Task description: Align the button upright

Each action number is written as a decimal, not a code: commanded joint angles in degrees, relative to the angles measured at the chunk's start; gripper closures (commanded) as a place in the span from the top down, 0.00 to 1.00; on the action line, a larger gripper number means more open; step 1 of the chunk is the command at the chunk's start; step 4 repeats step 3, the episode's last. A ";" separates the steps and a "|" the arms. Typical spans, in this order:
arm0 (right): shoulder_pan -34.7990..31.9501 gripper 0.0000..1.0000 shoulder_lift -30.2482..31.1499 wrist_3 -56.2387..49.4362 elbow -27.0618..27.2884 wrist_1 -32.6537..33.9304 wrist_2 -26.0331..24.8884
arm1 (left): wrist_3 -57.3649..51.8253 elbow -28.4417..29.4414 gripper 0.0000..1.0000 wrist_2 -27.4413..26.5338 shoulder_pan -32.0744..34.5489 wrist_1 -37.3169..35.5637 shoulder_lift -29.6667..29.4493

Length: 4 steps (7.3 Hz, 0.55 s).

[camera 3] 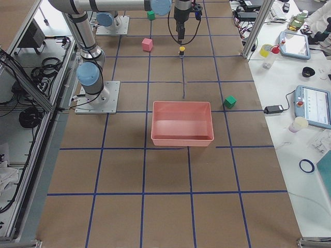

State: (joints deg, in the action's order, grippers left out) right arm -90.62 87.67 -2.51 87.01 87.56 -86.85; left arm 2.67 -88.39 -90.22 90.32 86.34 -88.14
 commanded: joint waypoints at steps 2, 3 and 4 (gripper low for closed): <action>0.35 1.00 -0.13 -0.04 0.01 0.07 -0.51 | -0.38 -0.20 1.00 0.04 0.12 2.51 0.51; 0.35 1.00 -0.13 -0.04 0.09 -0.02 -0.34 | -0.38 -0.38 1.00 0.48 0.12 2.43 0.42; 0.35 1.00 -0.13 -0.04 0.09 -0.02 -0.34 | -0.38 -0.38 1.00 0.48 0.12 2.43 0.42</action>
